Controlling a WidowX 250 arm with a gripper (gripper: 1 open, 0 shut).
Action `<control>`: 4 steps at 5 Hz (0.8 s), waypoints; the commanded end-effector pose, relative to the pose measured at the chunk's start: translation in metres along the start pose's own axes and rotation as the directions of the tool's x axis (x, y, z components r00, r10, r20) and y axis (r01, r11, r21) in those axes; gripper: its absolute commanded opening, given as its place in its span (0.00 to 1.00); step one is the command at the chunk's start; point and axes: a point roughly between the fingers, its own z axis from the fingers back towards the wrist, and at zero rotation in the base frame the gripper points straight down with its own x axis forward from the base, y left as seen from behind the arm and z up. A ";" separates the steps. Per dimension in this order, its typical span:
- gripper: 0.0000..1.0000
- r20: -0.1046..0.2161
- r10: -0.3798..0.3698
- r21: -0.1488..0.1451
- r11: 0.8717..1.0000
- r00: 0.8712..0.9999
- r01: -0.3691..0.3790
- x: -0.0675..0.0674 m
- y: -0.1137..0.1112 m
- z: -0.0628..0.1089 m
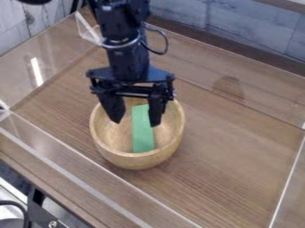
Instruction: Move green stick from inside the wooden bowl to the table next to it
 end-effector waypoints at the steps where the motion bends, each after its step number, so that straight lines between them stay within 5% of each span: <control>1: 1.00 0.060 0.036 0.002 0.999 0.998 -0.036 0.000 -0.008 0.002; 2: 1.00 0.081 0.065 0.011 0.998 0.995 -0.066 -0.001 -0.012 -0.002; 4: 1.00 0.094 -0.026 0.033 0.999 0.995 0.023 0.005 -0.014 -0.007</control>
